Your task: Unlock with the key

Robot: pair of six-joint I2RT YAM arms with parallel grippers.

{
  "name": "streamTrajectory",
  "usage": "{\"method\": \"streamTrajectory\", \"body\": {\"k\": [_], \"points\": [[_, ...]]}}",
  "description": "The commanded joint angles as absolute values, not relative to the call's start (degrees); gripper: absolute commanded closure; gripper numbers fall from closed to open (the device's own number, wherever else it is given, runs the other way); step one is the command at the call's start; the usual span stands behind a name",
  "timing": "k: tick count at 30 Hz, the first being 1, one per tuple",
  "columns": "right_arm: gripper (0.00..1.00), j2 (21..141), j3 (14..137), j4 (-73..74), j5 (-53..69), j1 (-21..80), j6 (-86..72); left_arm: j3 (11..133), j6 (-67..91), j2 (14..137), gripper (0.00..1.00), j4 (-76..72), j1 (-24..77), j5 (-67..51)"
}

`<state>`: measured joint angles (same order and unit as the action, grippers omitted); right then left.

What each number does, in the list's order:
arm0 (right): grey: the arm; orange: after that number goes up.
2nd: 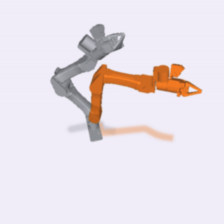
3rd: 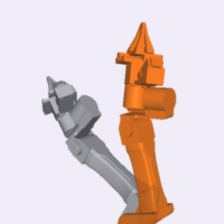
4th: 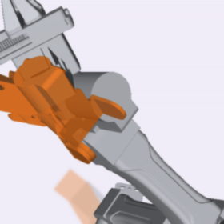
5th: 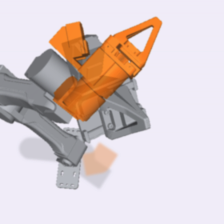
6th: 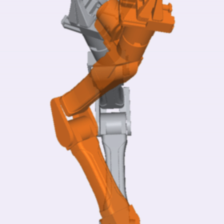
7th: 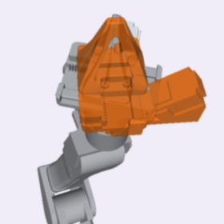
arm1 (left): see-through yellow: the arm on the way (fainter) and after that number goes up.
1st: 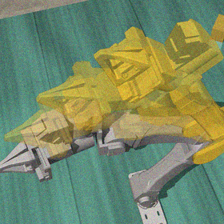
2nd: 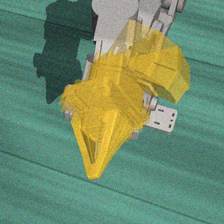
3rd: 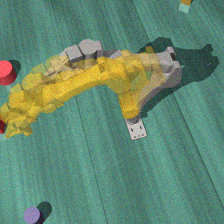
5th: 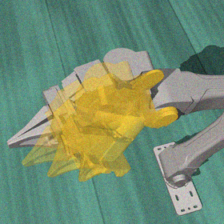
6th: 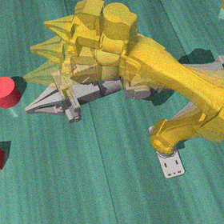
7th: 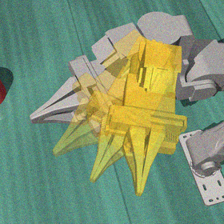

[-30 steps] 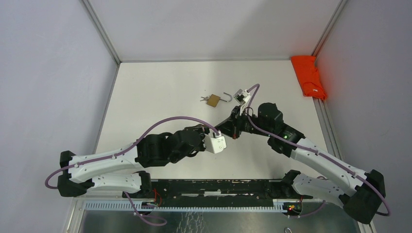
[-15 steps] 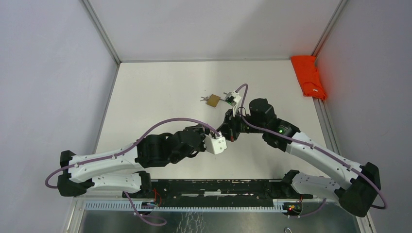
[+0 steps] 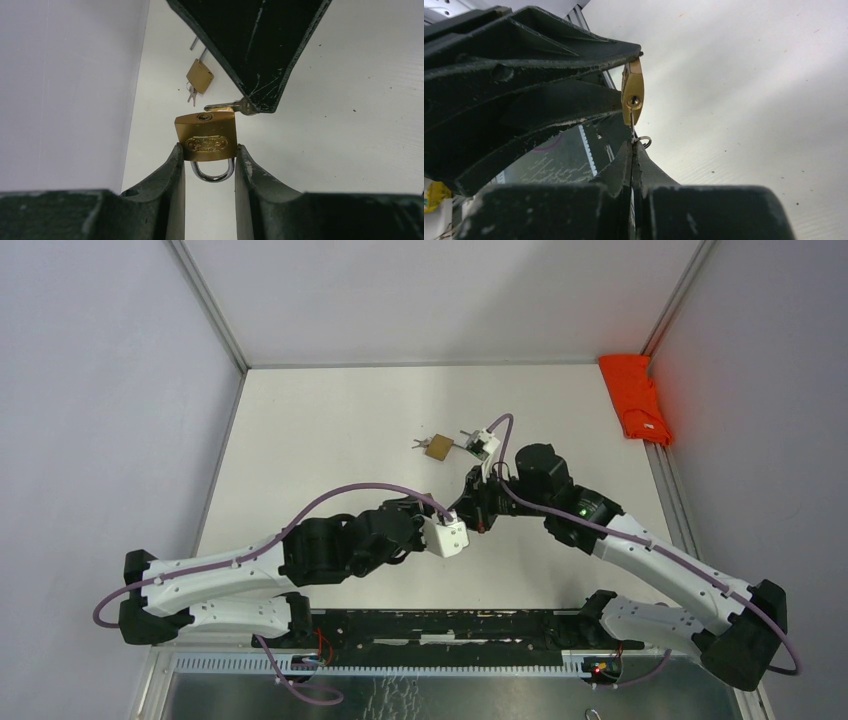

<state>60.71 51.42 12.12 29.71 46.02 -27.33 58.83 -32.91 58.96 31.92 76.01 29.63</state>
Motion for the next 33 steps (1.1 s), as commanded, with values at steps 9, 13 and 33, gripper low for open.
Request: {"method": "streamTrajectory", "body": {"k": [9,13,33], "points": [[1.0,58.23,49.32,10.54,26.16,45.79,-24.13,62.87,-29.24,57.68,0.98,20.64,76.44,32.01],[1.0,59.65,49.55,9.85,25.86,45.74,-23.88,63.72,-27.1,58.44,0.98,18.68,76.36,31.53],[1.0,56.39,49.99,5.87,25.53,45.94,-26.04,54.87,-13.06,58.25,0.98,5.96,74.83,33.89]]}}
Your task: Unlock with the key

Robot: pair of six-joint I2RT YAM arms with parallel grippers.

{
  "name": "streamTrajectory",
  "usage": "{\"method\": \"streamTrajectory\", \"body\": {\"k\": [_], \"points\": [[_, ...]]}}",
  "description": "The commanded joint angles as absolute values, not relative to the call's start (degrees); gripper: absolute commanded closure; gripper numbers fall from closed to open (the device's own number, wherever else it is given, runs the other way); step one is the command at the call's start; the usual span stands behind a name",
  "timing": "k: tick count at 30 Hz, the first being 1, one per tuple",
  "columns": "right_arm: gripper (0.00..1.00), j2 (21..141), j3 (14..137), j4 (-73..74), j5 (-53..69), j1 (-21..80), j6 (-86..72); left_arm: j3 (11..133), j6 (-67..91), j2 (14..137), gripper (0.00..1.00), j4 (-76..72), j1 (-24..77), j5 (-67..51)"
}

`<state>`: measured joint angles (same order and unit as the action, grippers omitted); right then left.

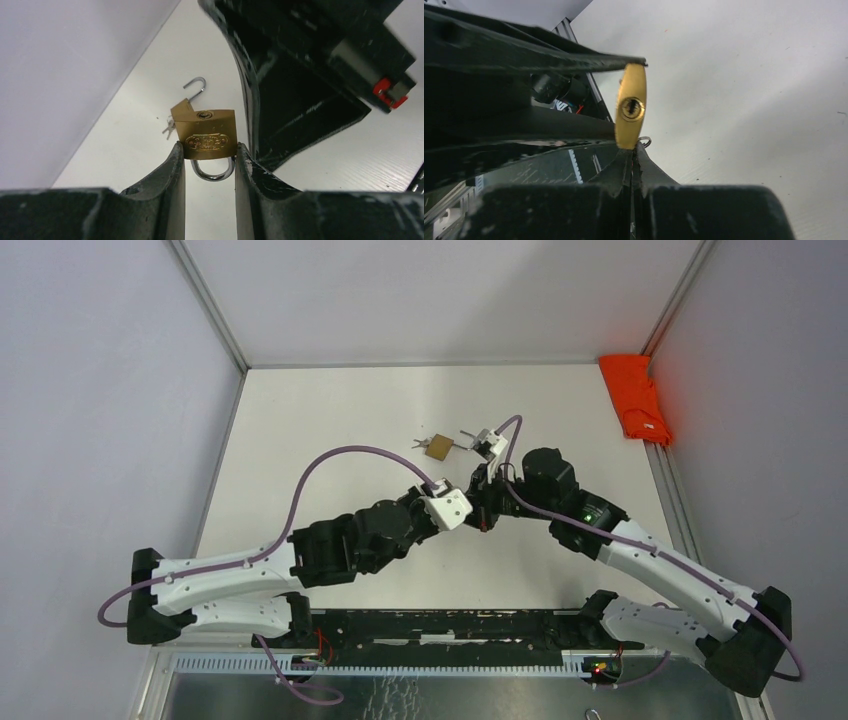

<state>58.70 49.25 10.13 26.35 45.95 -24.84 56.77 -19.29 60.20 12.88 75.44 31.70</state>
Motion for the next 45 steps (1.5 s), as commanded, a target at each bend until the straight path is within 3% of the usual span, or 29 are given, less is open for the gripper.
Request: {"method": "streamTrajectory", "body": {"k": [1,36,45], "points": [[1.0,56.19,50.24,6.03,25.45,45.94,-26.06,54.46,-12.34,58.13,0.98,5.77,74.71,33.91],[1.0,52.48,53.31,11.49,16.54,45.97,-23.51,54.49,-12.58,55.99,0.98,9.25,74.43,35.98],[1.0,48.89,55.1,20.86,14.43,45.86,-17.19,58.85,-21.16,56.67,0.98,23.81,74.43,31.5]]}}
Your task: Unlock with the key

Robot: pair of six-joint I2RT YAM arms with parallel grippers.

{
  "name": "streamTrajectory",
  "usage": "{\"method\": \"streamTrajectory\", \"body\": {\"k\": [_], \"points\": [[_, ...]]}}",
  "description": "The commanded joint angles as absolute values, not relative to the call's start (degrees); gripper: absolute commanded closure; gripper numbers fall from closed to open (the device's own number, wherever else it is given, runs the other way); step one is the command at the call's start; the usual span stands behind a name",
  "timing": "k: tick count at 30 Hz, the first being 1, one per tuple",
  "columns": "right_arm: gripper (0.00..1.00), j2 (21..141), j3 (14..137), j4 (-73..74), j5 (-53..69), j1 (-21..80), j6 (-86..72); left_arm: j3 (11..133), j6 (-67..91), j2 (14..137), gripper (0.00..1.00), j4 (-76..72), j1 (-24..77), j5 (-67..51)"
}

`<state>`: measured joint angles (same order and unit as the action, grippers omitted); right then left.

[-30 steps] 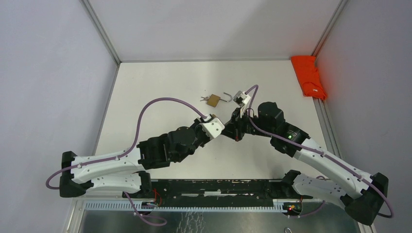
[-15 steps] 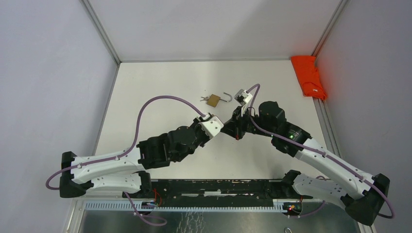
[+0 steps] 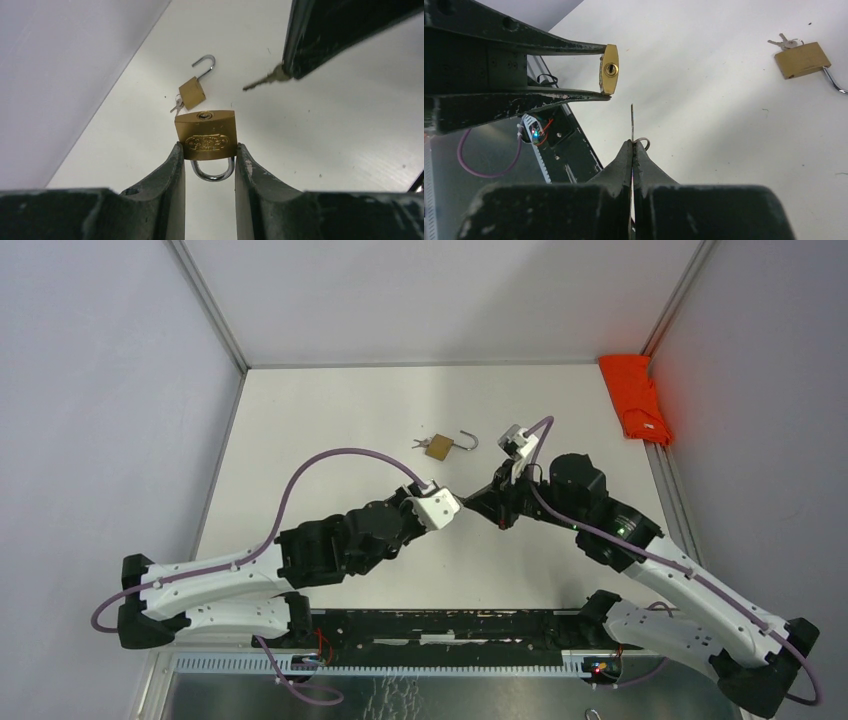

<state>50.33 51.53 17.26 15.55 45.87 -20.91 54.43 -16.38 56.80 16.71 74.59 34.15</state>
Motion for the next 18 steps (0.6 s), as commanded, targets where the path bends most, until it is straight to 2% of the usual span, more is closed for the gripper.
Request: {"method": "streamTrajectory", "body": {"k": [1,5,10,18], "points": [[1.0,48.98,55.63,21.78,14.87,45.88,-16.64,59.67,-21.77,56.94,0.98,25.74,74.44,30.72],[1.0,50.13,57.1,23.83,20.17,45.63,-15.21,61.48,-24.63,56.15,0.98,31.83,74.42,25.24],[1.0,53.0,54.63,20.59,32.92,44.73,-15.9,63.08,-30.66,55.75,0.98,40.35,74.92,16.48],[1.0,56.2,52.9,16.54,44.9,43.79,-18.63,59.18,-39.08,52.69,0.98,42.42,76.04,16.68]]}}
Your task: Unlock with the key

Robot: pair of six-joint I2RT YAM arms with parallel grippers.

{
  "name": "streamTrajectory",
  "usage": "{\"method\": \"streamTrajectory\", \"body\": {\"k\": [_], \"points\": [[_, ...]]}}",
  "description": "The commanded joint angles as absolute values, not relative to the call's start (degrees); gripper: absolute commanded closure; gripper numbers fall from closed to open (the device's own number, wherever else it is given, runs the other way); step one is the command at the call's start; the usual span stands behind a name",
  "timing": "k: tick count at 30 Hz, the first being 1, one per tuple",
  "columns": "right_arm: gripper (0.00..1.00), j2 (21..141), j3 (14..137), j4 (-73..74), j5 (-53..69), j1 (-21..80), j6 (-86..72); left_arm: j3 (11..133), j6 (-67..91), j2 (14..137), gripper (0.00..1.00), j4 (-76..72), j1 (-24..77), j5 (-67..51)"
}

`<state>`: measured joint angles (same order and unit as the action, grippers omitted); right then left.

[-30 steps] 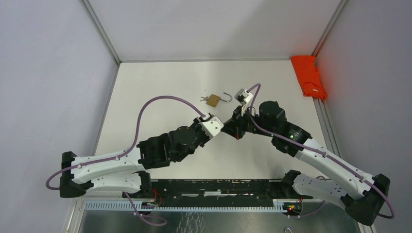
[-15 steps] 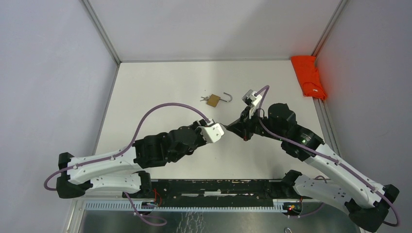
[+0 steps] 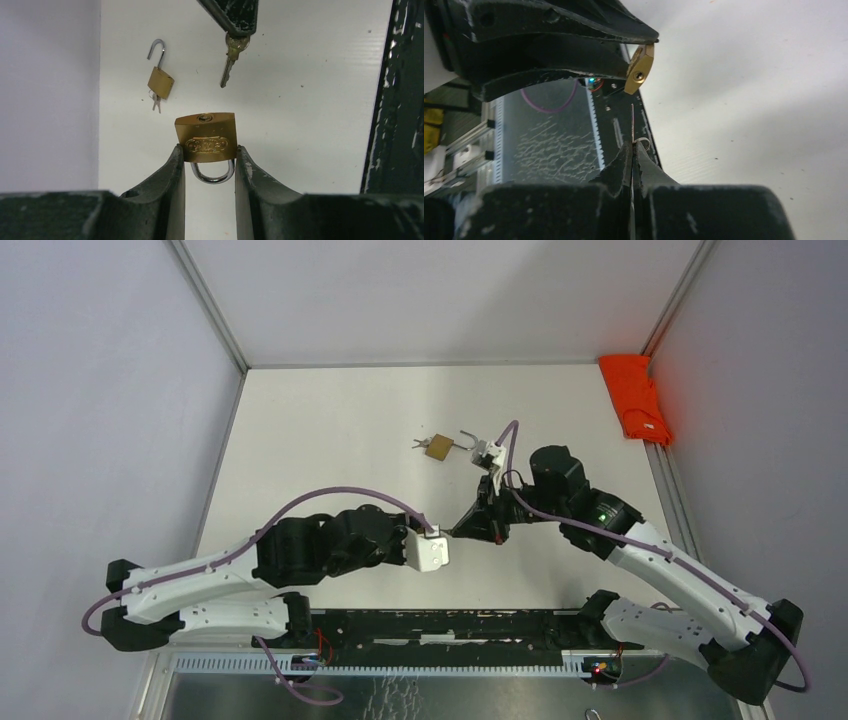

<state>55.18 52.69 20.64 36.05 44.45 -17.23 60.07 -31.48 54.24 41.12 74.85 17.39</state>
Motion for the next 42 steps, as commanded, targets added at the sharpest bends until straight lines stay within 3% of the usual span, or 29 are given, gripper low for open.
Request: {"method": "streamTrajectory", "body": {"k": [1,12,42], "points": [[1.0,56.58,52.99,16.53,45.69,43.56,-18.84,58.63,-40.45,52.53,0.98,42.59,76.46,17.37],[1.0,61.88,54.46,15.69,48.7,42.62,-20.2,54.45,-54.22,53.31,0.98,38.46,79.23,24.13],[1.0,62.82,51.49,11.68,40.48,42.43,-25.09,58.53,-49.17,52.39,0.98,40.5,79.23,21.27]]}}
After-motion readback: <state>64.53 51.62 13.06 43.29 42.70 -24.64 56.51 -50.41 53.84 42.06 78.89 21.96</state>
